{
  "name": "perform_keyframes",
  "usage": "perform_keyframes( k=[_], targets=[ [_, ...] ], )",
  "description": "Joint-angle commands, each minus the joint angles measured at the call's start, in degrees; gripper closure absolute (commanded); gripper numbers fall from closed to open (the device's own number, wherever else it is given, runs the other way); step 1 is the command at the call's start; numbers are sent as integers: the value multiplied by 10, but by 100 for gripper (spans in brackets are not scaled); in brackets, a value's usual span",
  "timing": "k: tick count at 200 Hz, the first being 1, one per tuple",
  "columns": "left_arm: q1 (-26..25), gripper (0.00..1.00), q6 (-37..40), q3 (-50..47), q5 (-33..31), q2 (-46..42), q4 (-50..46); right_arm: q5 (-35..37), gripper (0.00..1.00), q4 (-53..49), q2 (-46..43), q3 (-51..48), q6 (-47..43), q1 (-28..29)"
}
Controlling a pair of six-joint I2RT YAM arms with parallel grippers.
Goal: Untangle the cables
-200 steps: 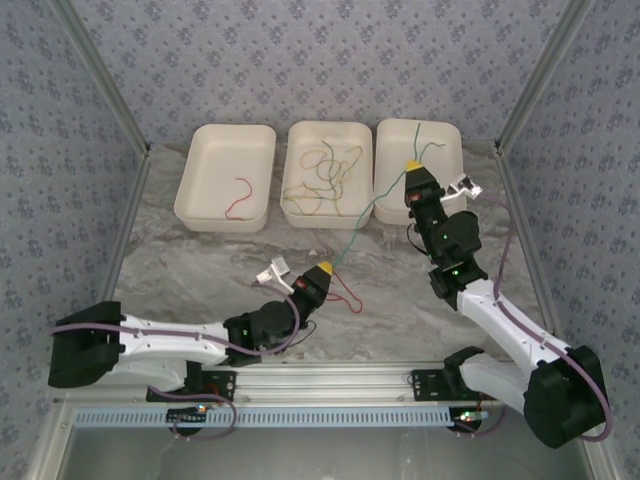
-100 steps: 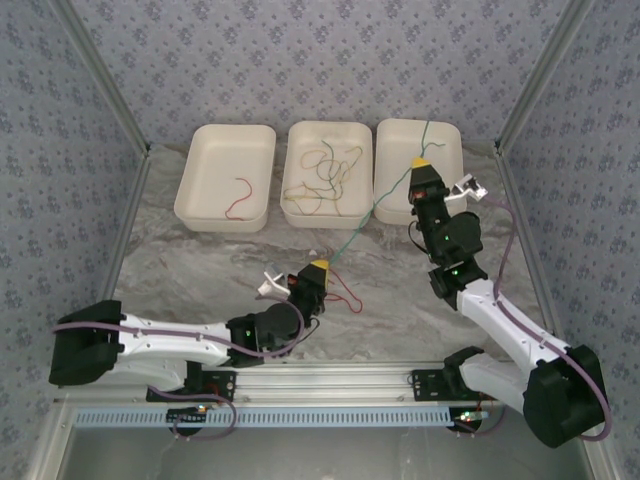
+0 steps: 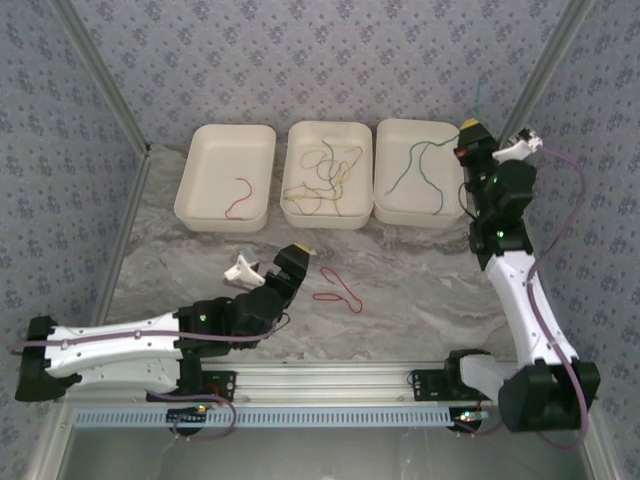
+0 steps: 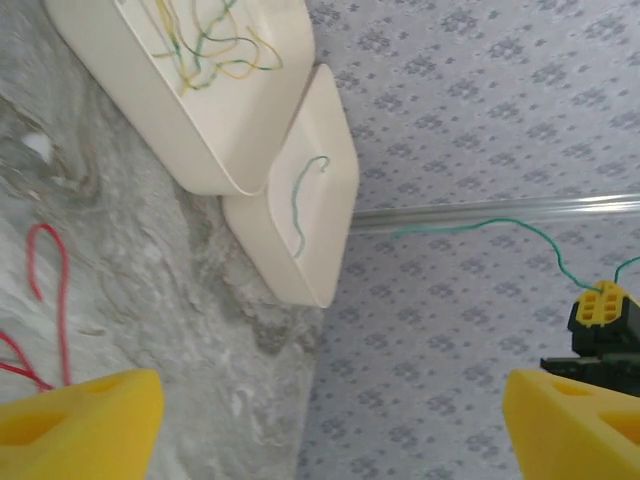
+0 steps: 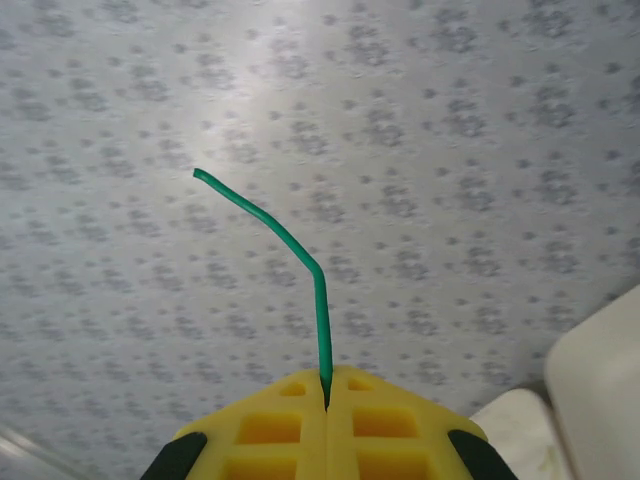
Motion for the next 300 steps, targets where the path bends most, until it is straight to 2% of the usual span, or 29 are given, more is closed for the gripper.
perform_keyframes(
  k=[1, 22, 68, 98, 130, 154, 178, 214, 244, 267, 284, 300],
  targets=[
    [11, 15, 42, -21, 39, -7, -139, -85, 100, -97, 83, 72, -47, -35],
    [15, 17, 56, -35, 67, -9, -148, -87, 100, -162, 169, 151, -95, -41],
    [9, 25, 141, -30, 120, 26, -123, -118, 100, -130, 326, 199, -96, -62],
    [-8, 25, 184, 2, 109, 58, -167, -132, 100, -179, 419, 269, -113, -62],
    [-10, 27, 229, -10, 105, 56, -140, -155, 100, -276, 508, 360, -143, -54],
    [-8, 29, 238, -9, 102, 56, -142, -147, 80, -333, 533, 403, -161, -49],
    [-5, 31, 238, -11, 108, 56, -140, -149, 66, -360, 538, 434, -166, -48],
    [4, 32, 229, -19, 118, 57, -139, -111, 62, -365, 458, 409, -203, -26],
    [65, 41, 222, -30, 179, 49, -149, -71, 66, -353, 310, 278, -240, 32],
    [140, 41, 244, -35, 249, 34, -151, -17, 62, -352, 173, 128, -265, 137],
    [191, 41, 258, -28, 284, 20, -175, 88, 58, -367, 86, 18, -273, 265],
    [237, 40, 272, -29, 314, 2, -192, 161, 55, -403, 37, -51, -251, 360]
  ],
)
